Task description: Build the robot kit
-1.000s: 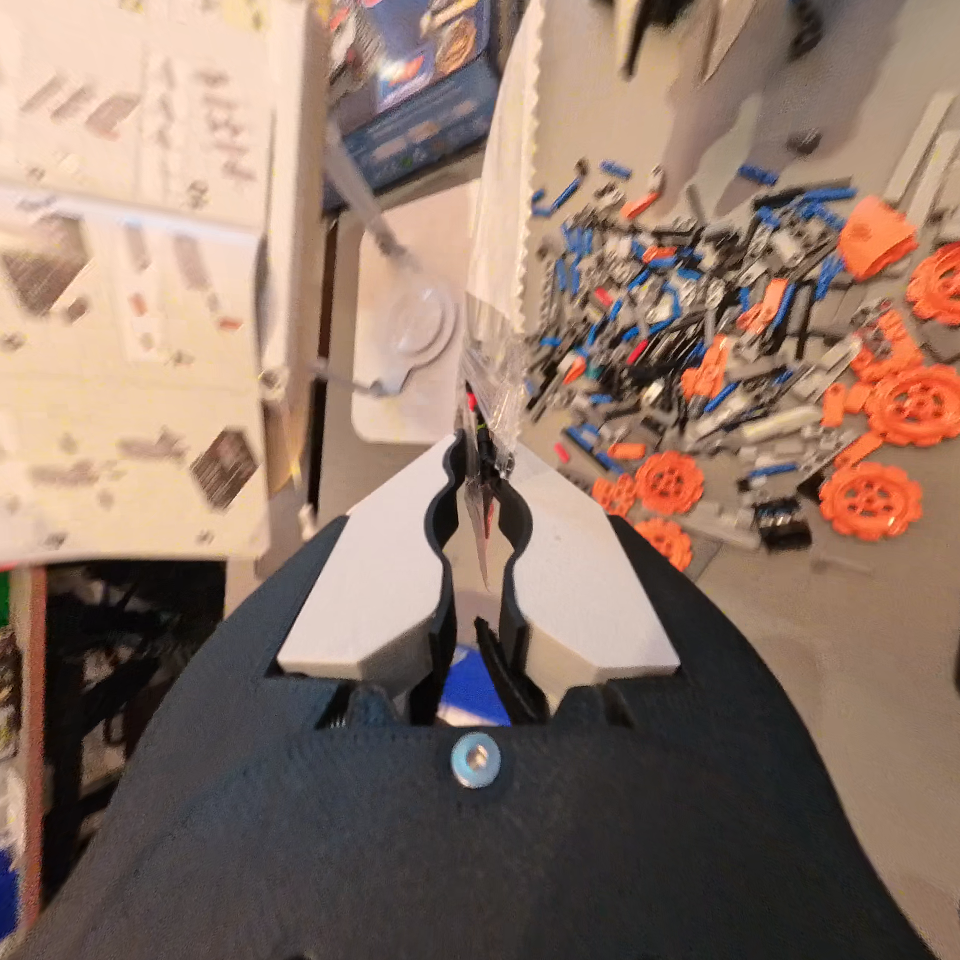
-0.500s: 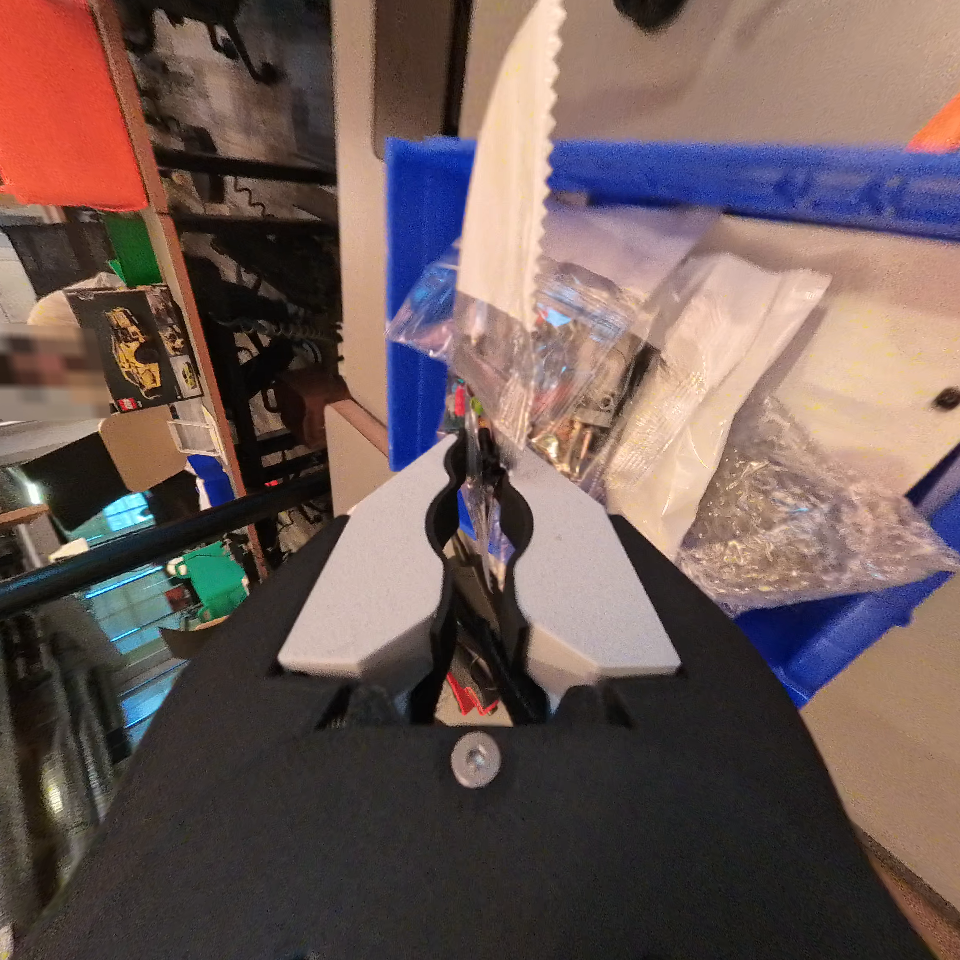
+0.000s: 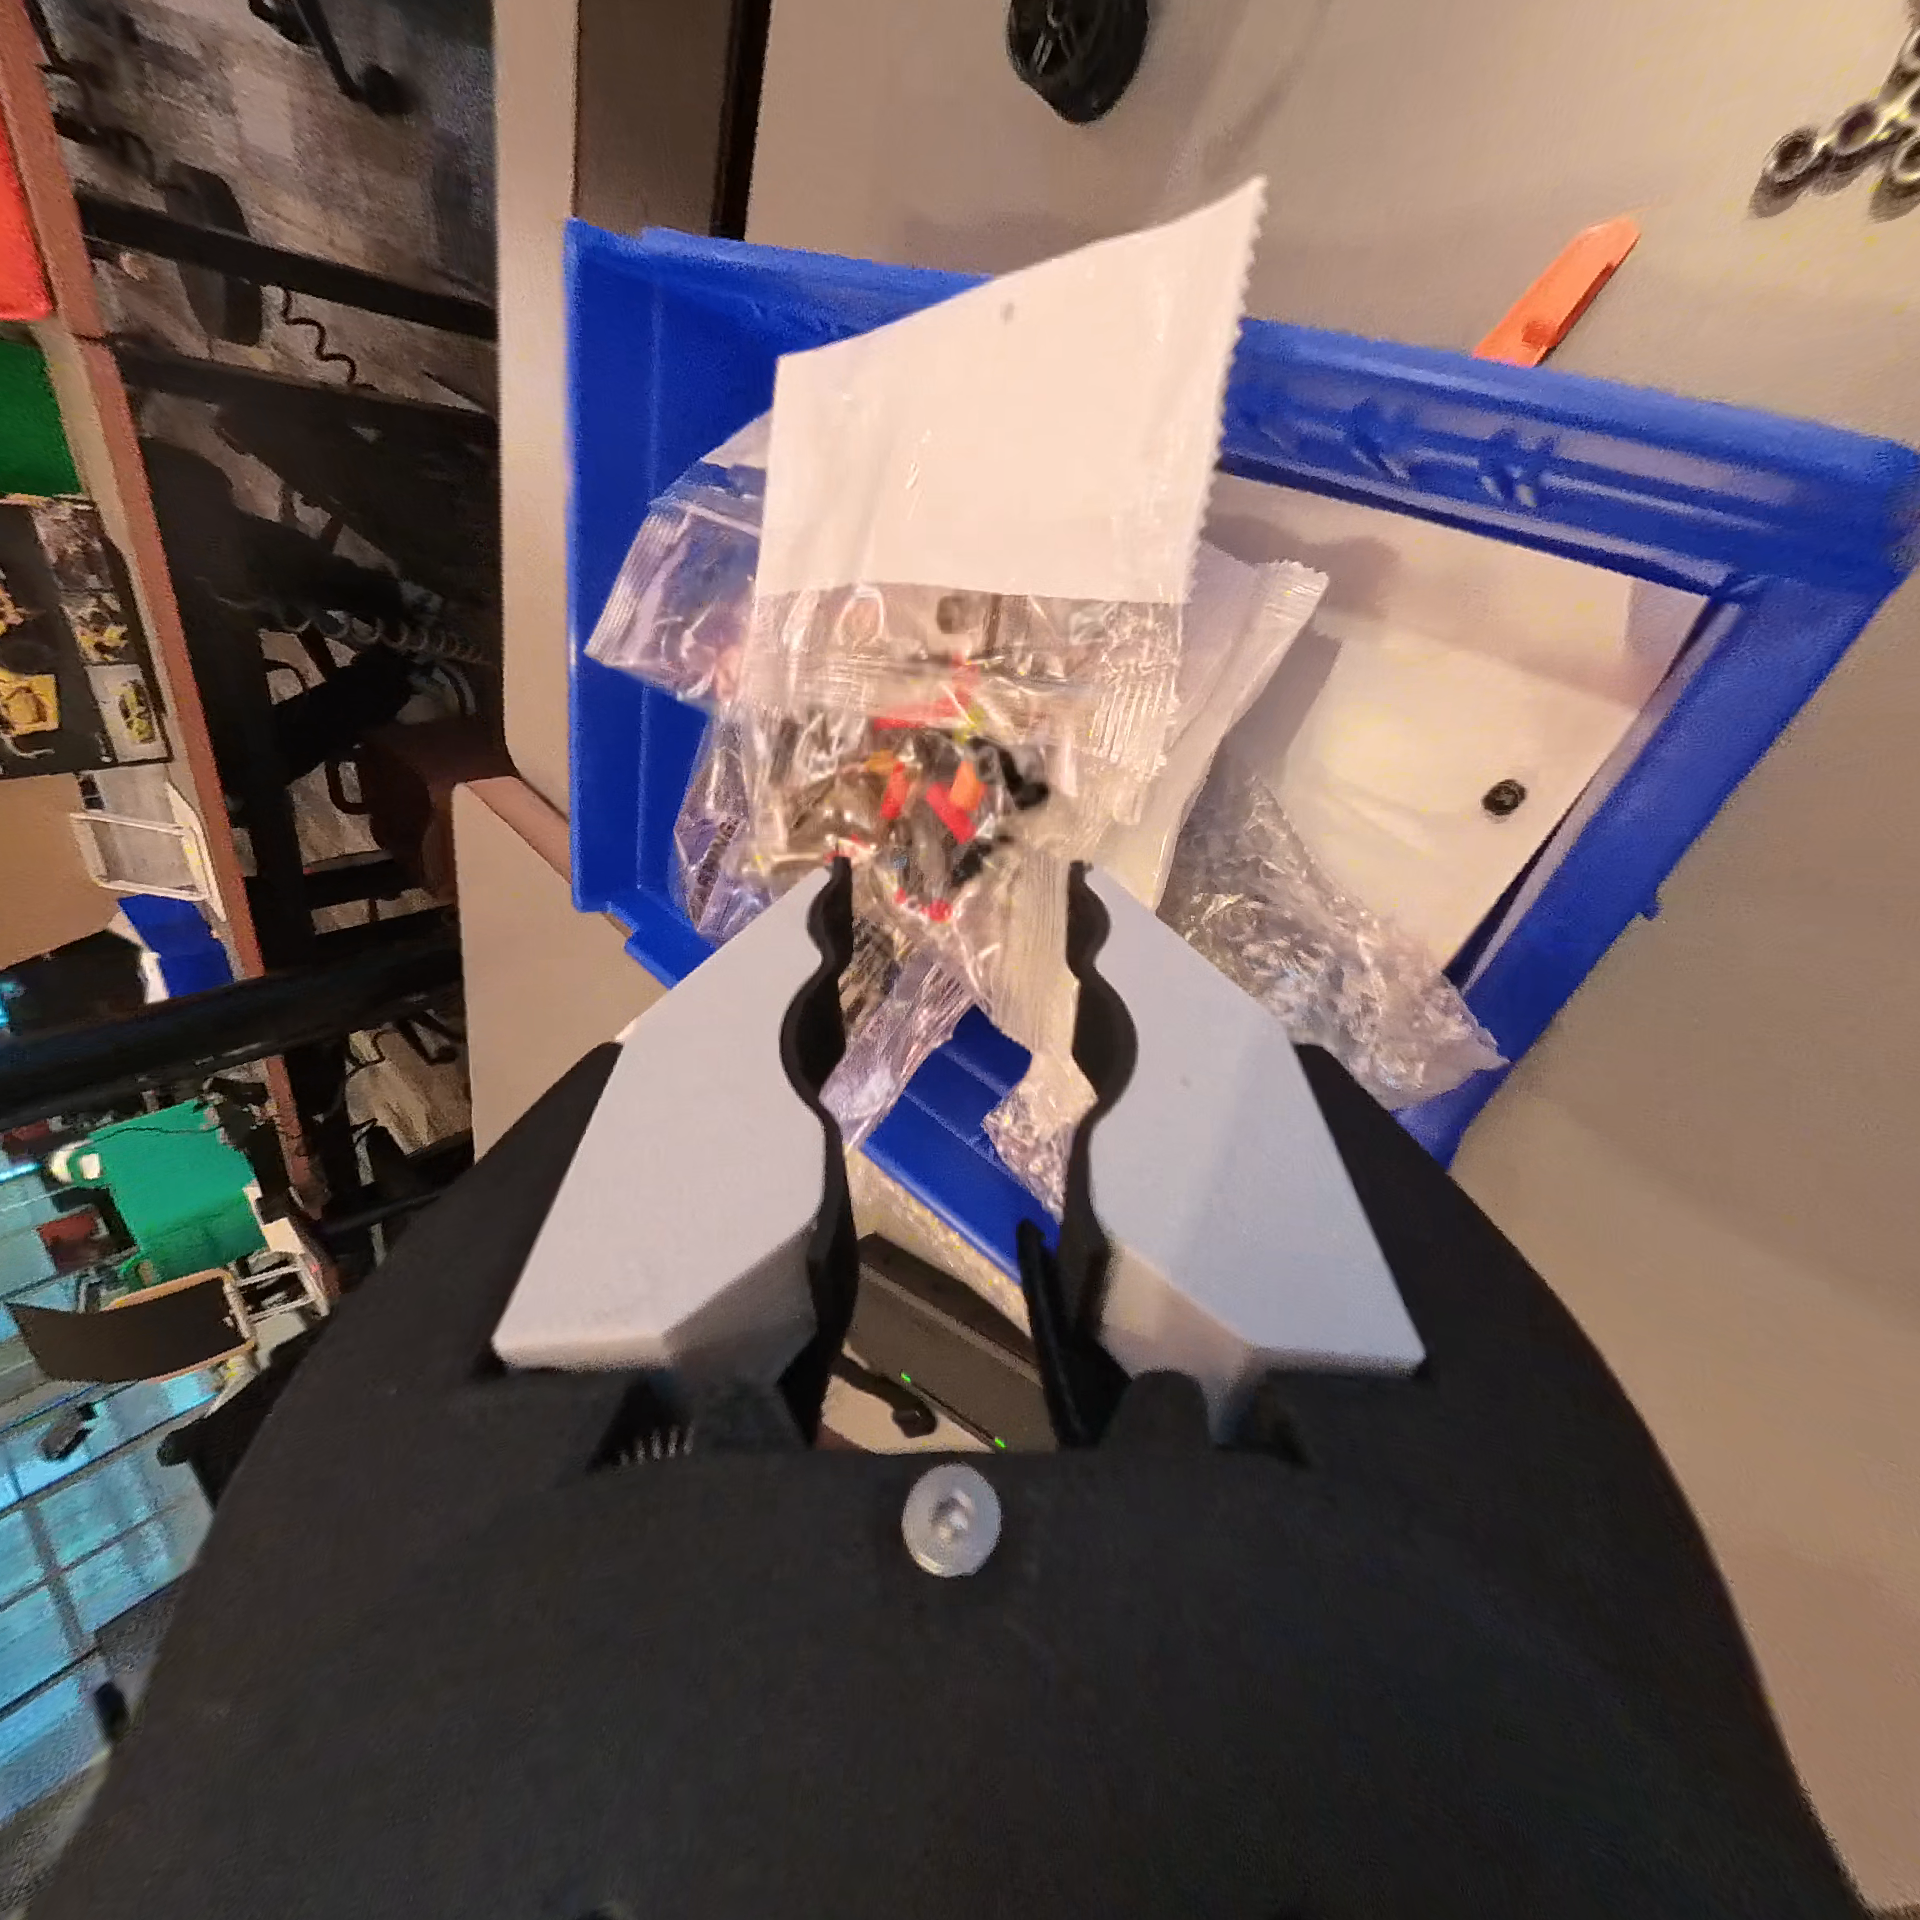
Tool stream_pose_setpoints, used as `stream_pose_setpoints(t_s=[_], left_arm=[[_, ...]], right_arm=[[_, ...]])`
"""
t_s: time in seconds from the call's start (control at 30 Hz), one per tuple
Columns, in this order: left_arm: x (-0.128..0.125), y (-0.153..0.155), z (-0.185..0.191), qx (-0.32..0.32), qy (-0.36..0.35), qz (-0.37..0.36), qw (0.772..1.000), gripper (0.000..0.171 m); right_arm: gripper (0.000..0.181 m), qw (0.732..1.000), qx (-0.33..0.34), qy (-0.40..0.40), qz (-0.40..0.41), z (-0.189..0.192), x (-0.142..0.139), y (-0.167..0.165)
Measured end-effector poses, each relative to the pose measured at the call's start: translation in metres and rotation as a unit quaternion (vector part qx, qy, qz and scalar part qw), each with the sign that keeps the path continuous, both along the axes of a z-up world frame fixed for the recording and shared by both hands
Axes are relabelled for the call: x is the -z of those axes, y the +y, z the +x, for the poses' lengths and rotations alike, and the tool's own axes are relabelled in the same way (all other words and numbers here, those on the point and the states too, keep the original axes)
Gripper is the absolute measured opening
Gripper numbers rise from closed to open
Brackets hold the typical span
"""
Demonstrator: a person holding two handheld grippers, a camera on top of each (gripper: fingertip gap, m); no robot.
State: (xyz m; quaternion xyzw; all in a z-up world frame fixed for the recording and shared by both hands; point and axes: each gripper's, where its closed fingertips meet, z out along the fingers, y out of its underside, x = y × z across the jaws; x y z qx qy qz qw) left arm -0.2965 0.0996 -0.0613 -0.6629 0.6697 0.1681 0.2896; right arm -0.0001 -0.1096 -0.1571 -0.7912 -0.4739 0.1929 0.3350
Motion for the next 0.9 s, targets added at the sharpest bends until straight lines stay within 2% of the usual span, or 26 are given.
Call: stream_pose_setpoints(t_s=[0.1, 0.2, 0.47, 0.67, 0.9], left_arm=[[-0.014, -0.007, -0.008, -0.009, 0.002, 0.018, 1.0, 0.039], [-0.027, -0.022, 0.004, 0.006, -0.029, 0.029, 0.999, 0.036], [-0.042, -0.046, 0.034, 0.045, -0.043, 0.064, 0.996, 0.035], [-0.046, -0.079, 0.084, 0.106, -0.071, 0.062, 0.99, 0.032], [-0.029, -0.121, 0.153, 0.189, -0.086, 0.036, 0.978, 0.03]], right_arm=[[0.016, 1.0, 0.008, -0.008, -0.028, -0.012, 0.013, 0.01], [0.012, 0.999, 0.006, -0.023, -0.049, -0.018, 0.025, 0.012], [0.001, 0.997, 0.013, -0.042, -0.056, -0.021, 0.032, 0.015], [0.009, 0.997, 0.009, -0.034, -0.066, -0.023, 0.031, 0.012], [0.003, 0.997, 0.009, -0.043, -0.06, -0.023, 0.035, 0.013]])
